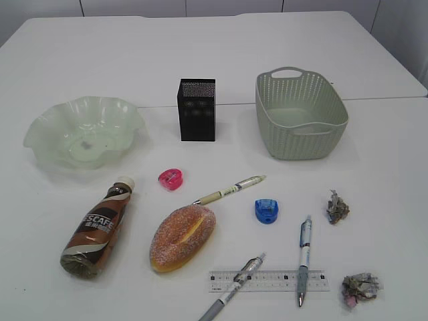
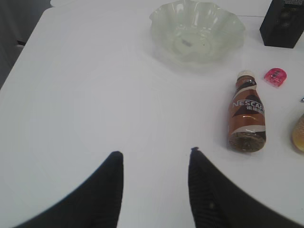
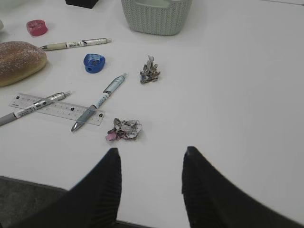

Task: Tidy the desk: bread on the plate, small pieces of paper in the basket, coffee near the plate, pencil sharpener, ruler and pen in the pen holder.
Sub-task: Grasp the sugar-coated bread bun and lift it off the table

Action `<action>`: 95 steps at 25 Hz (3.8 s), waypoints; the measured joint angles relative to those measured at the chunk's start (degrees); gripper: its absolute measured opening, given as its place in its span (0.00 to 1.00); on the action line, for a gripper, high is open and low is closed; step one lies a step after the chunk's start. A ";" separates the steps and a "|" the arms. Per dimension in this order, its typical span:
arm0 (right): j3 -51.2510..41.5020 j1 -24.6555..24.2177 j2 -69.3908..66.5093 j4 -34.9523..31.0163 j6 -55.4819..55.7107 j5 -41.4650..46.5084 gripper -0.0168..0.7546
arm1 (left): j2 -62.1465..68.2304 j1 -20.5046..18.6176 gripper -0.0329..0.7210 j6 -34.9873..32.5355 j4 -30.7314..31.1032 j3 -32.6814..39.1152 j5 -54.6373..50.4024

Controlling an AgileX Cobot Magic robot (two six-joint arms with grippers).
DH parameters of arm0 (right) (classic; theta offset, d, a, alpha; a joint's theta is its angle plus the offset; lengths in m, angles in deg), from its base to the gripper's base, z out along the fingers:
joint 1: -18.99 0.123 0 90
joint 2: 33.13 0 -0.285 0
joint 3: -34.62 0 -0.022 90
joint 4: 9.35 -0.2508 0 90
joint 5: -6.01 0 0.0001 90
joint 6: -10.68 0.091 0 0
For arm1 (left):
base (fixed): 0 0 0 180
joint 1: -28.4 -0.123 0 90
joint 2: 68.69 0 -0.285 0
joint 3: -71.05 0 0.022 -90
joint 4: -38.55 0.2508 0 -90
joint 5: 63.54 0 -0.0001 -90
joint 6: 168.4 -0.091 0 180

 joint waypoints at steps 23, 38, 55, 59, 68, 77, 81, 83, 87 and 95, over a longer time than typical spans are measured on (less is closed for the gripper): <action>0.00 0.00 0.00 0.00 0.00 0.00 0.43 | 0.00 0.00 0.49 0.00 0.00 0.00 0.00; 0.00 0.00 0.00 0.00 0.92 0.00 0.43 | 0.00 0.00 0.48 0.00 0.00 0.00 0.00; 1.70 0.00 0.00 3.19 5.82 -12.66 0.43 | 1.76 0.00 0.45 -0.02 1.19 -1.64 11.12; 1.93 -0.08 -5.36 0.53 6.89 -18.67 0.43 | 6.72 0.00 0.45 -0.02 0.70 -1.69 23.02; 4.73 -0.08 -26.51 -1.14 7.11 -31.49 0.43 | 20.61 1.40 0.44 -0.12 1.33 -1.69 28.04; 12.26 -0.08 -44.40 -0.73 7.25 -33.05 0.43 | 33.82 9.79 0.40 -0.12 -0.83 -3.20 34.06; 15.55 -0.08 -48.66 0.43 7.25 -30.32 0.43 | 41.35 13.96 0.40 -1.54 -2.69 -8.26 31.10; 16.53 -0.08 -50.32 0.43 7.25 -29.67 0.43 | 46.04 16.19 0.40 -5.15 -3.34 -11.43 29.10; 17.78 -0.08 -54.27 0.56 7.25 -26.22 0.43 | 57.91 18.09 0.40 -10.76 -6.35 -19.18 24.13; 20.94 -0.08 -62.79 0.56 8.39 -19.72 0.43 | 83.71 21.44 0.40 -28.75 -21.20 -34.23 14.38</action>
